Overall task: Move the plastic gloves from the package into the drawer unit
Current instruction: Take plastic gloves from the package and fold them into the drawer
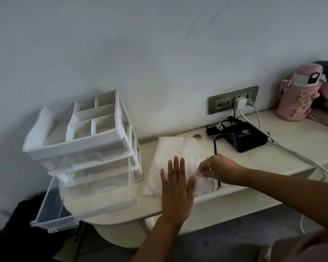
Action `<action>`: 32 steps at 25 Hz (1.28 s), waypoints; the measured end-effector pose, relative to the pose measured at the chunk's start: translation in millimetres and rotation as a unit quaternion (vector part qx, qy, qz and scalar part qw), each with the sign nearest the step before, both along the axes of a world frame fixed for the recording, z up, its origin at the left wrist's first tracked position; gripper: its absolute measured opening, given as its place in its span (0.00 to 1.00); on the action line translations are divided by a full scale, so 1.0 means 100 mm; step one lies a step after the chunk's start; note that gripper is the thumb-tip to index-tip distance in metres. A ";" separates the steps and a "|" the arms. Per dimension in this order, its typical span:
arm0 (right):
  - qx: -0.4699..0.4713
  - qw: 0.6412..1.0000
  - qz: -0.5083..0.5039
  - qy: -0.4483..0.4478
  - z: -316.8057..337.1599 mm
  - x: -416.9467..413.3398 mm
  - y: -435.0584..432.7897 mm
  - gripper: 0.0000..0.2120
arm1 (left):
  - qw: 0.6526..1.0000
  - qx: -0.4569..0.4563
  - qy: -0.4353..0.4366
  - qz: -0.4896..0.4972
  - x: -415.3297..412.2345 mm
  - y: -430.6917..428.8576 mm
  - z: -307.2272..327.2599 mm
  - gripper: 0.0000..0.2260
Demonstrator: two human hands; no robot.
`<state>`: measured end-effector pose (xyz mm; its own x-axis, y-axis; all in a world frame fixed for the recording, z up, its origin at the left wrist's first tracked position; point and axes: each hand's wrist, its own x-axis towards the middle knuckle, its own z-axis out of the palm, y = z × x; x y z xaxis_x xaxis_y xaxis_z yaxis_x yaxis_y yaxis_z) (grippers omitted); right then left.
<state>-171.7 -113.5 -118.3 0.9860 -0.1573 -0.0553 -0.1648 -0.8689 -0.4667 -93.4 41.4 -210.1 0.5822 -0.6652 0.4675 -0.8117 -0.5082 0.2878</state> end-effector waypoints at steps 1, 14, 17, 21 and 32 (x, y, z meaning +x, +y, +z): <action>0.010 1.000 -0.004 0.001 0.02 0.00 0.00 0.07 | 1.000 0.000 -0.005 -0.021 0.00 0.01 0.01 0.26; 0.276 0.949 -0.050 0.143 0.19 -0.05 -0.15 0.09 | 0.994 0.105 0.000 -0.019 0.01 0.01 0.01 0.26; 0.385 0.903 -0.086 0.171 0.22 -0.10 -0.15 0.12 | 0.993 0.121 0.000 -0.008 -0.01 -0.01 0.01 0.28; 0.365 0.909 -0.141 0.141 0.12 -0.11 -0.03 0.09 | 0.992 0.125 0.010 0.008 0.00 -0.02 0.02 0.29; 0.234 0.937 -0.260 -0.013 0.18 -0.11 -0.15 0.05 | 0.992 0.120 0.012 0.045 -0.03 -0.05 0.05 0.29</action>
